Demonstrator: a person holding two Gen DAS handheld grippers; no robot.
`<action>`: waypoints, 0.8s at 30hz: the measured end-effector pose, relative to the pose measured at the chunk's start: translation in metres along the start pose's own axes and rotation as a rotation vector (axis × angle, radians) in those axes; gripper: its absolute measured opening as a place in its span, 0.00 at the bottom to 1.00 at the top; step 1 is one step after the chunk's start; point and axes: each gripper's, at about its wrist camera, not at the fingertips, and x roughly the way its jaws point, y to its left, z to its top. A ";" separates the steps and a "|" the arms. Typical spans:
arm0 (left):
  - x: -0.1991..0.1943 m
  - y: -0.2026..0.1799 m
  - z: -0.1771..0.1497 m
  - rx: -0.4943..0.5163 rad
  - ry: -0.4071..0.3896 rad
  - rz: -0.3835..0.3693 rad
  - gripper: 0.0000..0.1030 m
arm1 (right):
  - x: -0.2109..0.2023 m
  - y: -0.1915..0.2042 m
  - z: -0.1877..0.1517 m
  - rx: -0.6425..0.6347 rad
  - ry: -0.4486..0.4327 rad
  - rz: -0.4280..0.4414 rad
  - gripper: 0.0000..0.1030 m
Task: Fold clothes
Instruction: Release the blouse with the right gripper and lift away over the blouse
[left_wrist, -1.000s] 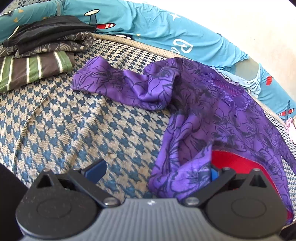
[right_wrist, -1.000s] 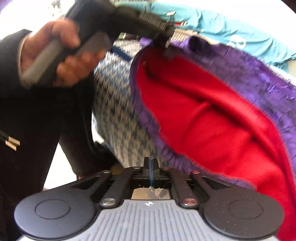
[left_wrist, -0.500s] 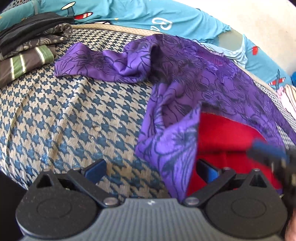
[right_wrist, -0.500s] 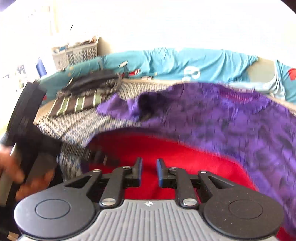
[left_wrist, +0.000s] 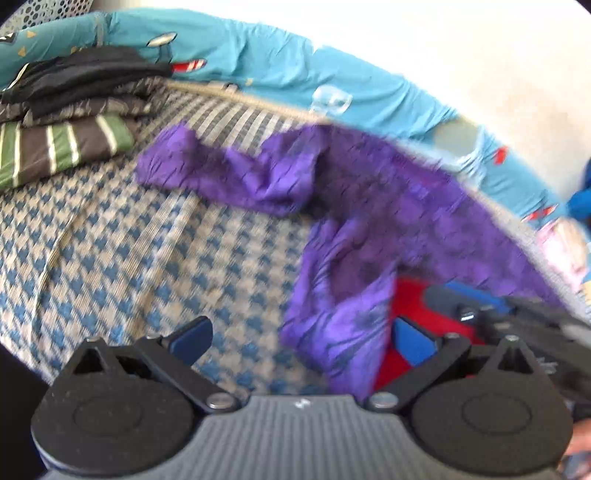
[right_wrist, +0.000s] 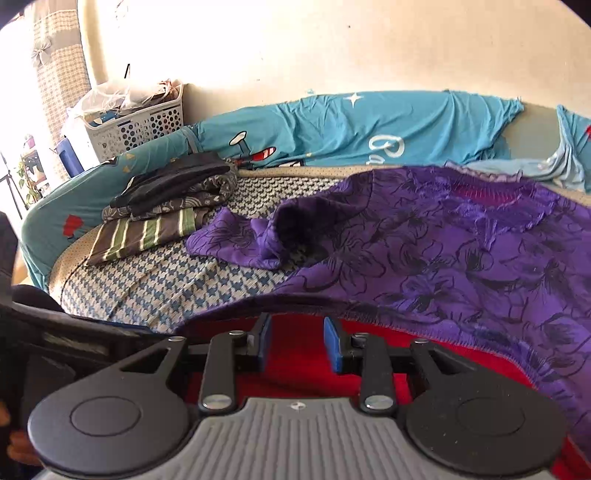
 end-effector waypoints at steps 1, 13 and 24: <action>-0.004 0.000 0.001 0.004 -0.020 -0.025 1.00 | 0.001 -0.002 0.002 0.003 -0.009 -0.012 0.39; -0.004 0.009 0.011 -0.078 -0.054 -0.015 1.00 | 0.047 -0.068 0.026 0.227 0.107 -0.134 0.57; 0.005 0.023 0.012 -0.146 -0.048 0.047 1.00 | 0.018 -0.057 -0.010 0.173 0.258 0.082 0.57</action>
